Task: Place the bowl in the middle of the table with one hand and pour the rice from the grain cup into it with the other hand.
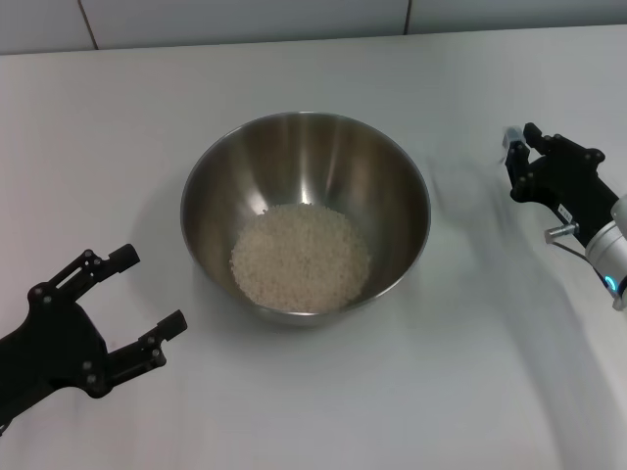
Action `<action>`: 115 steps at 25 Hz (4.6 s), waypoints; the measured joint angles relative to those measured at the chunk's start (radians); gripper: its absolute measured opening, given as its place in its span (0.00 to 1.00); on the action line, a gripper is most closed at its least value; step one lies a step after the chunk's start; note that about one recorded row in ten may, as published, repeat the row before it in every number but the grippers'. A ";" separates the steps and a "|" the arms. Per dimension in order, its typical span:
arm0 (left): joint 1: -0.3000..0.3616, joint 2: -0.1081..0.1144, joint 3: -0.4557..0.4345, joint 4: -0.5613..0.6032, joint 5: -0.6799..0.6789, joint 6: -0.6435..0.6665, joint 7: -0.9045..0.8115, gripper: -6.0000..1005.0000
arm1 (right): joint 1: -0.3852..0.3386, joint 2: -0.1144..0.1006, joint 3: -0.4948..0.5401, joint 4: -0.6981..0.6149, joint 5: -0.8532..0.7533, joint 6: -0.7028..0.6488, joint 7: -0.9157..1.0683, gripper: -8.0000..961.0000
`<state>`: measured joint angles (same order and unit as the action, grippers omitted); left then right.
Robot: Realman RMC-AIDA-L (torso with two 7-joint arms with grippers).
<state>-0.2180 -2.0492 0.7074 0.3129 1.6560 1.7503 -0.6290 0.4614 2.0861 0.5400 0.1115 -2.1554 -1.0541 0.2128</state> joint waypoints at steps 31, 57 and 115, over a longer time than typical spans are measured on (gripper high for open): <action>0.005 -0.001 0.000 0.000 0.003 0.014 0.000 0.87 | -0.102 -0.006 -0.005 0.015 -0.019 -0.112 0.030 0.75; -0.006 -0.003 0.008 0.000 0.004 0.004 0.001 0.87 | -0.137 -0.039 -0.204 -0.278 -0.228 -0.686 0.356 0.75; -0.092 0.038 0.023 0.049 0.135 -0.019 -0.149 0.87 | 0.002 -0.072 -0.630 -0.521 -0.243 -0.768 0.598 0.75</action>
<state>-0.3099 -2.0116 0.7302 0.3621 1.7914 1.7318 -0.7781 0.4633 2.0137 -0.0905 -0.4096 -2.3987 -1.8218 0.8110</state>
